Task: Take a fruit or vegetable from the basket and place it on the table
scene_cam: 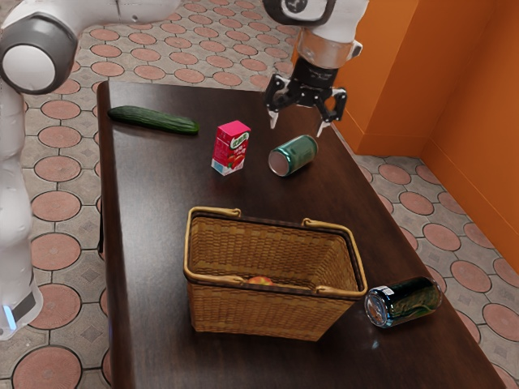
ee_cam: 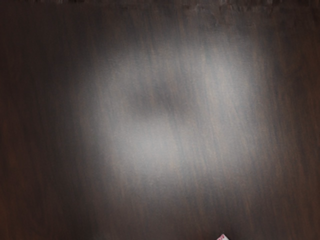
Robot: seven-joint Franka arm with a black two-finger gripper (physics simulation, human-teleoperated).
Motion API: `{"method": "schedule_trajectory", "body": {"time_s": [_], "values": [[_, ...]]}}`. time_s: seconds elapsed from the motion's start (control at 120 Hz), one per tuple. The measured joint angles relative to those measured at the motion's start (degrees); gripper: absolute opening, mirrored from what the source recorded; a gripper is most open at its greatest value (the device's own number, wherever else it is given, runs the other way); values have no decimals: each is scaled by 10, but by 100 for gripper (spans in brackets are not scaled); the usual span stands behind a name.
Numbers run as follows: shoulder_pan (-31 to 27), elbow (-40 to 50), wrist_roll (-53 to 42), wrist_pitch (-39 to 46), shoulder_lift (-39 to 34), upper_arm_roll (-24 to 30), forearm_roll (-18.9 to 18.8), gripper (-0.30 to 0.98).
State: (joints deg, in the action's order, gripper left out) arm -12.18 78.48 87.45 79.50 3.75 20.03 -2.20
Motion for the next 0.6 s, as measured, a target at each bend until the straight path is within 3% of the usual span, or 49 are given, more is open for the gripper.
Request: {"method": "schedule_trajectory", "body": {"time_s": [0.125,0.425,0.6], "values": [[27,-2,92,-3,0,1,18,69],[28,-18,154,7,57,51,45,69],[95,36,179,45,-22,10,45,69]]}}
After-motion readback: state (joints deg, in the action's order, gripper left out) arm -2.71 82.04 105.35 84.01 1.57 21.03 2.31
